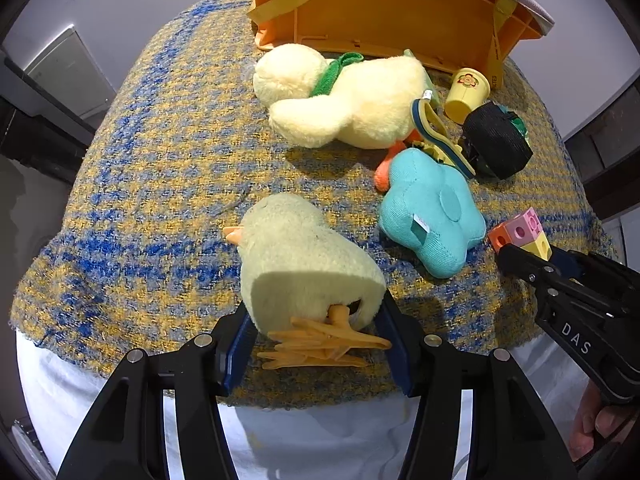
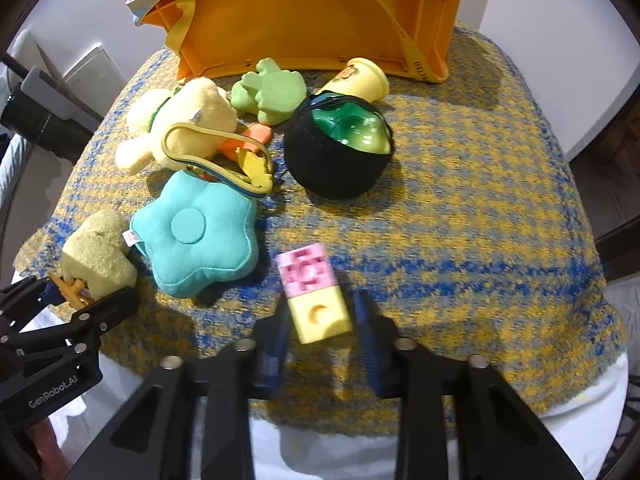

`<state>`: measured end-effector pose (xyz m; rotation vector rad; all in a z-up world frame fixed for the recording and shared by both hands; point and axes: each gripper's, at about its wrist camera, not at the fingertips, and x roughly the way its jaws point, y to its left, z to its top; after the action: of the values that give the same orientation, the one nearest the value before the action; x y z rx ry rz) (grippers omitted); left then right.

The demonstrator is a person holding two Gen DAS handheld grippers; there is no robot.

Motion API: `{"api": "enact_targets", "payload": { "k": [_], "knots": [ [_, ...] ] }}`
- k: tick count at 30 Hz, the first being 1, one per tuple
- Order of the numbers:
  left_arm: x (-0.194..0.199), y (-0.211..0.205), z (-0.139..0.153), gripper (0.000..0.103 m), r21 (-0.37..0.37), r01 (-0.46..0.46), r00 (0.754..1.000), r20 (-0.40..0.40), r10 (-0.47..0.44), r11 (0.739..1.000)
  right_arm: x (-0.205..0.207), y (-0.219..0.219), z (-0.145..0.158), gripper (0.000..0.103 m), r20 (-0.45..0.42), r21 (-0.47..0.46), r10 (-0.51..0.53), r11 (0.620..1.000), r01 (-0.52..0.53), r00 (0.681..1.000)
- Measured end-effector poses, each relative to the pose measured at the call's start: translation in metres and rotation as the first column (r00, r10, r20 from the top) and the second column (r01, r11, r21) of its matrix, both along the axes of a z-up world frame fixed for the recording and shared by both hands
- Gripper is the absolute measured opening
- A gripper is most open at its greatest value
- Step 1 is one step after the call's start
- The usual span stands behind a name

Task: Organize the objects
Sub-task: 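Grasp the yellow plush chick with the left tool while the right tool grasps the pink-yellow block, then lift the chick and block and carry both over the pink-lined basket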

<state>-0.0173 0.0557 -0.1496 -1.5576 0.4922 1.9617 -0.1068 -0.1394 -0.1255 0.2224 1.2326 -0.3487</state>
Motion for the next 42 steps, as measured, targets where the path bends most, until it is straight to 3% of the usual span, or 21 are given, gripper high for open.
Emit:
{"api": "enact_targets", "payload": {
  "k": [14, 42],
  "knots": [
    [-0.002, -0.008, 0.031, 0.055, 0.028, 0.01, 0.999, -0.052, -0.009, 1.0, -0.005, 0.007, 0.029, 0.021, 0.054, -0.021, 0.012, 1.0, -0.01, 0.998],
    [-0.031, 0.019, 0.138, 0.055, 0.17, 0.122, 0.968, -0.237, -0.079, 0.978, 0.015, 0.005, 0.138, 0.02, 0.254, -0.147, 0.073, 0.988, -0.036, 0.964]
  ]
}}
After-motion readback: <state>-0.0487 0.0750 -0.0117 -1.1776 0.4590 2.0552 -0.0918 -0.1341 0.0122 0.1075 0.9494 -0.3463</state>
